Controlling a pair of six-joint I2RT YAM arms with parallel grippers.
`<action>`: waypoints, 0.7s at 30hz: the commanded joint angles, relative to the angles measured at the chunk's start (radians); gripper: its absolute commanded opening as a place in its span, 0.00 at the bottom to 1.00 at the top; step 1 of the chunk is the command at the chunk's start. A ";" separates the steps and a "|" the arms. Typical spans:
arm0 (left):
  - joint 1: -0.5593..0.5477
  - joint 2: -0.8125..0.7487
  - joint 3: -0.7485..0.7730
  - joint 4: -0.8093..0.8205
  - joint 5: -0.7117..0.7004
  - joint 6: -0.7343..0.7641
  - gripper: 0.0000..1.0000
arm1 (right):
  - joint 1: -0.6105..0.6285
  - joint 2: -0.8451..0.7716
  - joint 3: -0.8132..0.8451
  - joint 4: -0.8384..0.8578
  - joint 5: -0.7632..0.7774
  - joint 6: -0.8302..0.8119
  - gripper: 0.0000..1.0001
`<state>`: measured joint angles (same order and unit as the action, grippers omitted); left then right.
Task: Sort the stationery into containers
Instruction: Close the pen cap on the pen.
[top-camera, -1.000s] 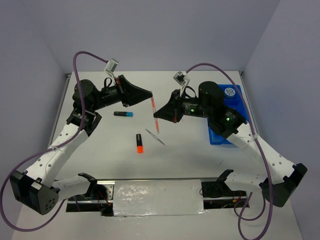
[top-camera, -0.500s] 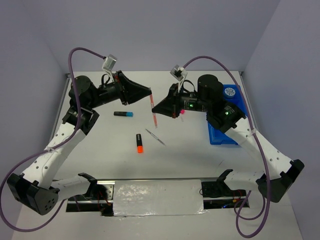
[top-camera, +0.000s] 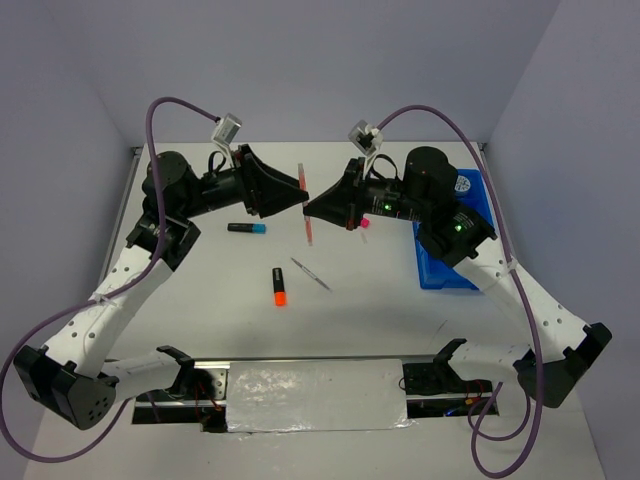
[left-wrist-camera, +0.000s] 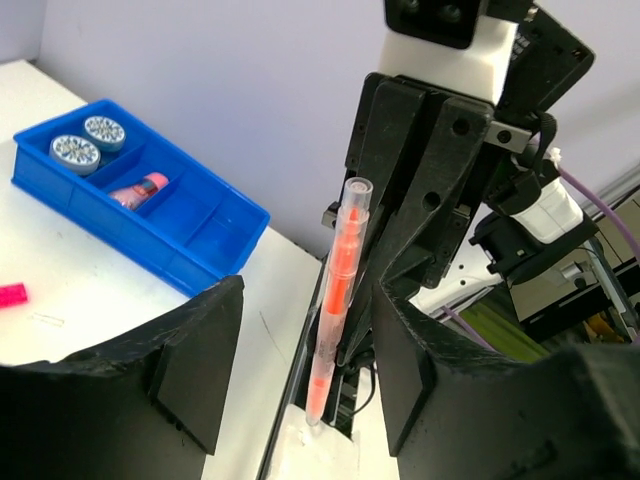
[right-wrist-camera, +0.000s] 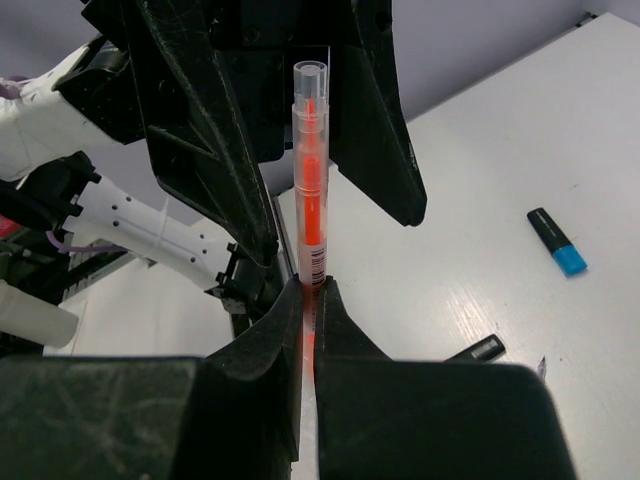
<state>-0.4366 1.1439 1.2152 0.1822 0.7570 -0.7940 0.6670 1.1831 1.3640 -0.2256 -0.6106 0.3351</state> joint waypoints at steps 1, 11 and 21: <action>-0.002 0.000 0.003 0.106 0.025 -0.025 0.65 | -0.003 -0.031 0.006 0.080 -0.038 0.030 0.00; -0.002 0.002 0.006 0.145 0.030 -0.041 0.76 | 0.002 -0.007 0.001 0.031 0.003 0.024 0.00; -0.002 0.027 -0.014 0.184 0.070 -0.056 0.64 | 0.002 -0.002 0.015 0.071 -0.046 0.058 0.00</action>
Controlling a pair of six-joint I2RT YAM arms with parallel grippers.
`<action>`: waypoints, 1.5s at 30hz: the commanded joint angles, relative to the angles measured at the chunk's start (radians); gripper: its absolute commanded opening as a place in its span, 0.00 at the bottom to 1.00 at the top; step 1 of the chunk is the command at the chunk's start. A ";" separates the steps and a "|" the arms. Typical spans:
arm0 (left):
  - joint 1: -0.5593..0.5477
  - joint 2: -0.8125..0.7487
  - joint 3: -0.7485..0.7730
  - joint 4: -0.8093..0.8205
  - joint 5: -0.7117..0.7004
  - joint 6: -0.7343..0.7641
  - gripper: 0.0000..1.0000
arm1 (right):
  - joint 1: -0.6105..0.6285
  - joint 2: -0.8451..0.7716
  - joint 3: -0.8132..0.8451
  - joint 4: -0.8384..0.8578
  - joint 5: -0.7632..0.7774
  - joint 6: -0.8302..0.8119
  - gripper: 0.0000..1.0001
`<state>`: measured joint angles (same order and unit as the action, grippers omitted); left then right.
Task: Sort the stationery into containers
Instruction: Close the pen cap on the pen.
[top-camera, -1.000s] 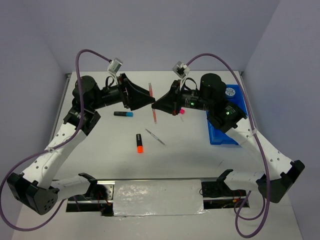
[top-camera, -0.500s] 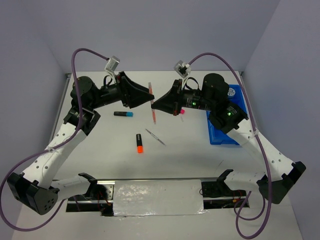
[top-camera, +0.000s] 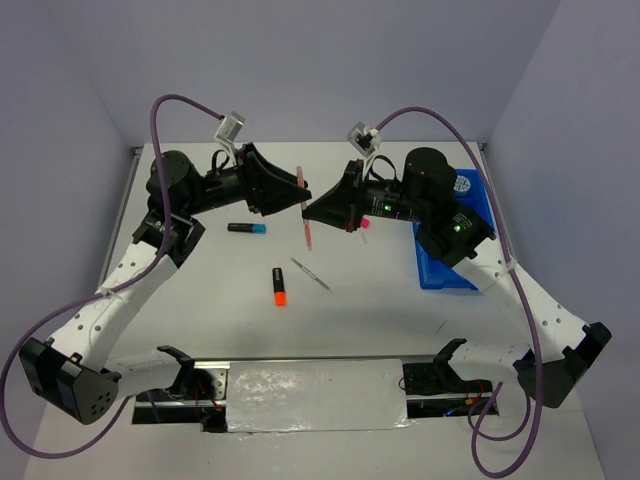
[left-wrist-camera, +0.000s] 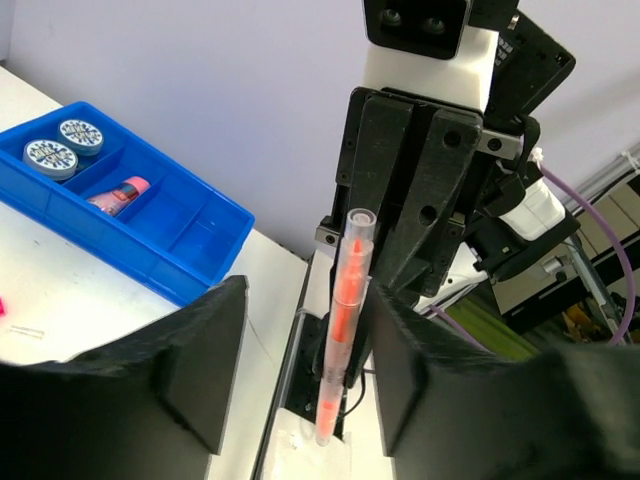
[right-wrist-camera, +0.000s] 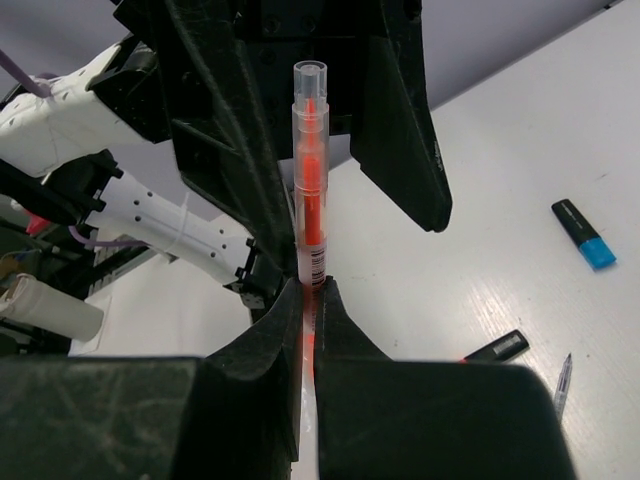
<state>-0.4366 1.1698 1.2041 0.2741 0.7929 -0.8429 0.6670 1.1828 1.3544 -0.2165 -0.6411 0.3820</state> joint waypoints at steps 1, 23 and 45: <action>-0.002 0.001 -0.008 0.099 0.040 -0.010 0.61 | 0.002 0.000 0.026 0.065 -0.019 0.020 0.00; -0.004 -0.001 0.012 0.129 0.078 -0.035 0.00 | 0.003 0.038 0.002 0.146 -0.074 0.069 0.46; -0.004 0.001 0.048 0.087 0.029 -0.043 0.80 | 0.000 0.049 -0.035 0.160 -0.052 0.063 0.00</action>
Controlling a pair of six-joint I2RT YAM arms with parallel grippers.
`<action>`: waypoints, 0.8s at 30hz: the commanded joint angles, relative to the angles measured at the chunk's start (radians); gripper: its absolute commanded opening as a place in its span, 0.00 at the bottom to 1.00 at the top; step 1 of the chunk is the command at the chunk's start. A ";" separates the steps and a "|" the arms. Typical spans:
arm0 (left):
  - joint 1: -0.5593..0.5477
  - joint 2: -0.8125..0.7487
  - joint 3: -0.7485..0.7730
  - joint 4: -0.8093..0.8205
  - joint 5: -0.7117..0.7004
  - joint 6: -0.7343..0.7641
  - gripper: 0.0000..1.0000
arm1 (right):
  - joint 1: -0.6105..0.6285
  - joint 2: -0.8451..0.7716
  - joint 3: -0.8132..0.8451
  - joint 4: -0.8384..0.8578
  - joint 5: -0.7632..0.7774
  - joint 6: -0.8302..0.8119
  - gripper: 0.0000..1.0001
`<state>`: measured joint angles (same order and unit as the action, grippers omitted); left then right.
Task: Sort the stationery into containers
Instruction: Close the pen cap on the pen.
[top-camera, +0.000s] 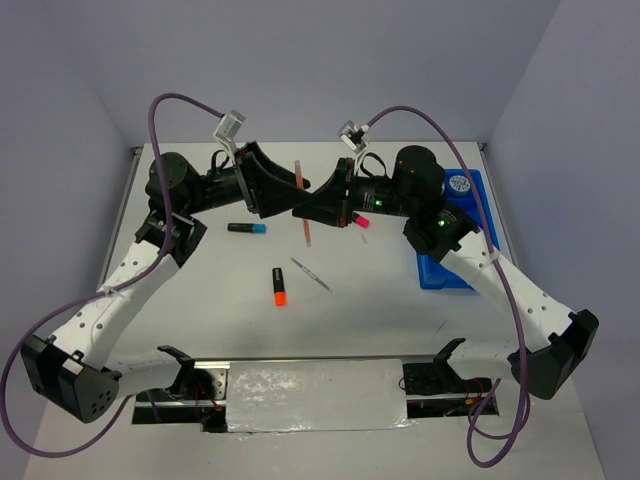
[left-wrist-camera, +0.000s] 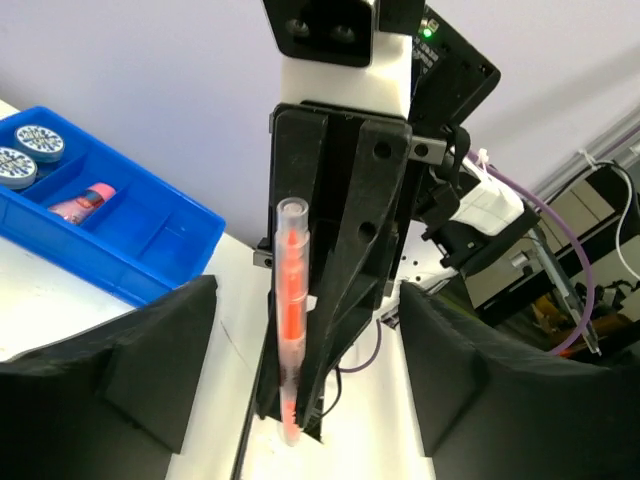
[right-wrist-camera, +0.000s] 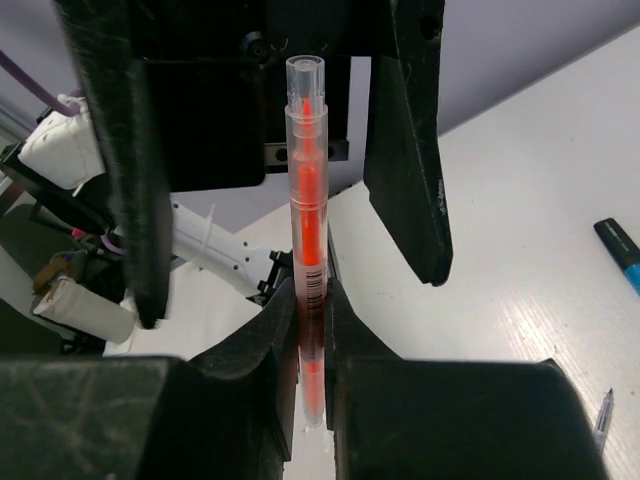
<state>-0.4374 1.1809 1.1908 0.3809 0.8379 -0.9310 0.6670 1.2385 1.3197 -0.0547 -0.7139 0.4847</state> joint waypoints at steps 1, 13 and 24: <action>-0.003 -0.013 0.069 -0.046 -0.025 0.064 0.88 | 0.000 -0.007 0.000 -0.010 0.025 -0.044 0.00; 0.023 0.049 0.236 -0.255 -0.171 0.187 0.77 | 0.005 -0.017 -0.034 -0.034 -0.019 -0.057 0.00; 0.023 0.052 0.170 -0.168 -0.088 0.113 0.55 | 0.006 -0.030 -0.005 -0.083 0.024 -0.084 0.00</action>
<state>-0.4175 1.2499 1.3659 0.1276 0.7086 -0.7940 0.6678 1.2377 1.2835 -0.1291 -0.7090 0.4248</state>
